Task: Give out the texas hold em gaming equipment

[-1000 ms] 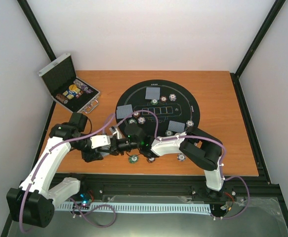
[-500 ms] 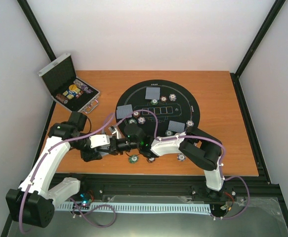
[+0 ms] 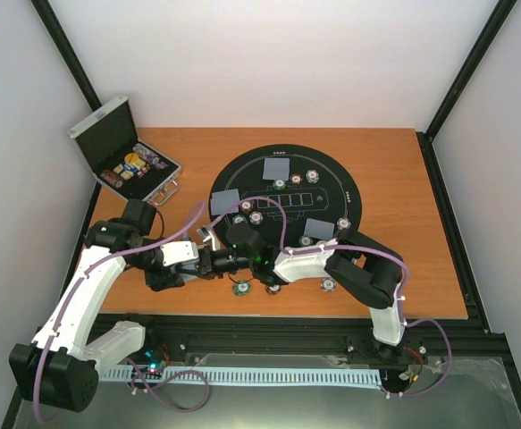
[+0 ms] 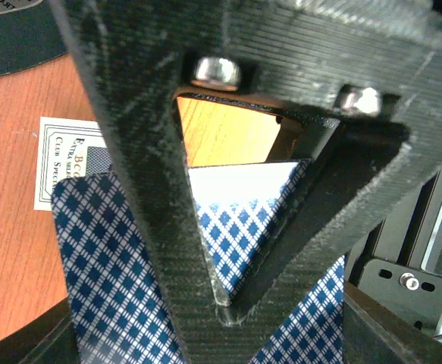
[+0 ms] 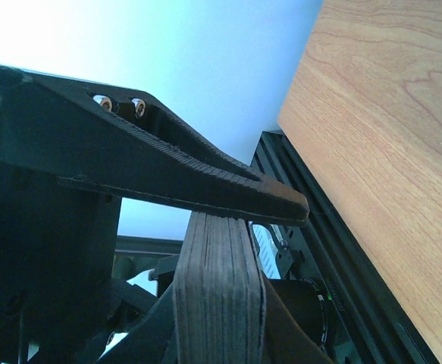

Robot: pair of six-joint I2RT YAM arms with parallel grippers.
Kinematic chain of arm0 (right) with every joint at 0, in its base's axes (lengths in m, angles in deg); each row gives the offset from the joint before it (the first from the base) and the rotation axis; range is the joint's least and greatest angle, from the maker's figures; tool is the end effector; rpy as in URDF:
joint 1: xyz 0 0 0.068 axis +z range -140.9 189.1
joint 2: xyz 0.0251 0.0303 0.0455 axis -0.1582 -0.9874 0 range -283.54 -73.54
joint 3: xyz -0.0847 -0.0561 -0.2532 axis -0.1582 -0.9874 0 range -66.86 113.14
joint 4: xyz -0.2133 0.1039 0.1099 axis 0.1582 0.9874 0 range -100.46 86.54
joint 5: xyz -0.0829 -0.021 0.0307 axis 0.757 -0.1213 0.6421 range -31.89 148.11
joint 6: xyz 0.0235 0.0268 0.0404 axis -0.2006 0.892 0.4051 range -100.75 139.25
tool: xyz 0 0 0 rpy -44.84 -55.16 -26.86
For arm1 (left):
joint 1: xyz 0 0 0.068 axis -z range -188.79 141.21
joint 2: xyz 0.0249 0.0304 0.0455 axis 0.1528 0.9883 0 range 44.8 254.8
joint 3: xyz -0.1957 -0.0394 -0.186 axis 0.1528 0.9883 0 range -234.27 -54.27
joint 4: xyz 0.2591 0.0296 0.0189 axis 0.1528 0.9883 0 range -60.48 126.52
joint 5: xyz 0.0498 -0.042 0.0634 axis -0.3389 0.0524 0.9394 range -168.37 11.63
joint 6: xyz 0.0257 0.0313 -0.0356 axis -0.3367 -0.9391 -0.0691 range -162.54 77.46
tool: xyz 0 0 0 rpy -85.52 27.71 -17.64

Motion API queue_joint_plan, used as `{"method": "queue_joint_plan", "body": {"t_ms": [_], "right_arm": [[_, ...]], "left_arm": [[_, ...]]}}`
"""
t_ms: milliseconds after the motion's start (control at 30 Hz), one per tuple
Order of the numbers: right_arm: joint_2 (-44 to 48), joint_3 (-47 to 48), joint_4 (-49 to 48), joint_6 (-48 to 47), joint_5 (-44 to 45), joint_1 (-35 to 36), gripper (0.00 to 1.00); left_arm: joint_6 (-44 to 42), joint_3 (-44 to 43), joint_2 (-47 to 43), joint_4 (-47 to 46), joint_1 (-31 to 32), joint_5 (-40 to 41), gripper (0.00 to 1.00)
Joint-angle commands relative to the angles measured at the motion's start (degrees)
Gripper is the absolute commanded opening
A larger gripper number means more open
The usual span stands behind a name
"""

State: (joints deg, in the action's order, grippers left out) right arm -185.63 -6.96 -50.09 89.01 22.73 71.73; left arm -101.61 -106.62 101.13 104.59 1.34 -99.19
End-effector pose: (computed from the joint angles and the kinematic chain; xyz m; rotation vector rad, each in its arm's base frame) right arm 0.1735 0.3801 0.1790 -0.4440 2.3327 1.9837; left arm 0.1381 -0.0376 0.2708 1.6289 2.2747 -0.3566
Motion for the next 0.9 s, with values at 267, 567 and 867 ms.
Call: {"method": "queue_joint_plan", "body": {"t_ms": [267,567,867], "right_arm": [[1.85,-3.39,6.31,-1.09,-0.83,-0.95,0.36],[3.7,-4.17,8.13,-2.64,-3.08,-2.74,0.38],[6.28,-0.41,18.47,-8.54,-3.96,-3.89,0.37]], "left_arm": [[-1.34,-2.74,-4.16,0.66,0.06,-4.99,0.01],[-2.74,-2.19,-3.92,1.82,0.06,-4.53,0.01],[-2.92,-1.42,-4.04,1.04,0.06,-3.3,0.01]]}}
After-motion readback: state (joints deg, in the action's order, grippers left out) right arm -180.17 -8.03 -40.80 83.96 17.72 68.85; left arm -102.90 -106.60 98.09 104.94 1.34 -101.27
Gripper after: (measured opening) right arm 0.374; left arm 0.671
